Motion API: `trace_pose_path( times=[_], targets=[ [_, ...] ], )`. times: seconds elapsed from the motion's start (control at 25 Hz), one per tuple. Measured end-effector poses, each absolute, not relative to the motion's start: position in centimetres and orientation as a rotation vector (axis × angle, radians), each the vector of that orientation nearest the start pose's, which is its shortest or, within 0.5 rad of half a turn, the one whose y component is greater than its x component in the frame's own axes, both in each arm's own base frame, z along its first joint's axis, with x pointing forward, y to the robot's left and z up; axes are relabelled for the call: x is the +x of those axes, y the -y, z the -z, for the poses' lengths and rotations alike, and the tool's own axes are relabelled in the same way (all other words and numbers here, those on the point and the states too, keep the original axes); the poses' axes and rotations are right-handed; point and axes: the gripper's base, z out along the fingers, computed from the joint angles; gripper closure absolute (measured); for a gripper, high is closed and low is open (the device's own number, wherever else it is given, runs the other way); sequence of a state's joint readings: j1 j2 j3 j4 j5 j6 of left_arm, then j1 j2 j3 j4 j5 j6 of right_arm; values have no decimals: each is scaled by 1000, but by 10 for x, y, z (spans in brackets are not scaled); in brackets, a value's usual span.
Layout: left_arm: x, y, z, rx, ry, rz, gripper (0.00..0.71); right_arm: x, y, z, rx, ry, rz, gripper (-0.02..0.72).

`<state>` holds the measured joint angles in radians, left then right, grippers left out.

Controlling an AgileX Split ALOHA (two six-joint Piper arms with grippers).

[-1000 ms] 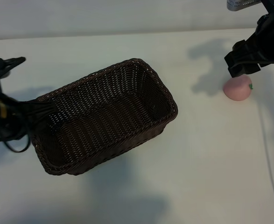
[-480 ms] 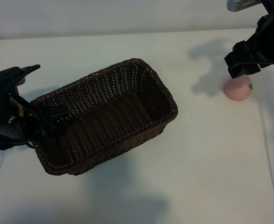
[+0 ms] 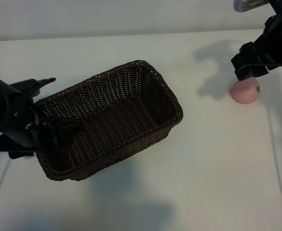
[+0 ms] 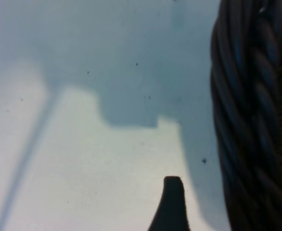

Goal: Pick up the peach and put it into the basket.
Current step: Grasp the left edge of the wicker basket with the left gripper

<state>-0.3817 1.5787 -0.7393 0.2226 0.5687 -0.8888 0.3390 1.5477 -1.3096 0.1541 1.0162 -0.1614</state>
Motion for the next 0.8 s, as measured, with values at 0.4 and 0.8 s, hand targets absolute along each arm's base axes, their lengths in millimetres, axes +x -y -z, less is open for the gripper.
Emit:
trace_pose_path(
  times=[0.4,0.8],
  targets=[
    [249,88,-157,-486,-2827,43,502,297,-117,-307,-607,-2674,-252,104],
    [251,93,-164,-503,-2778,158,571,297,-117,-307,-607,-2674,-252,104]
  ],
)
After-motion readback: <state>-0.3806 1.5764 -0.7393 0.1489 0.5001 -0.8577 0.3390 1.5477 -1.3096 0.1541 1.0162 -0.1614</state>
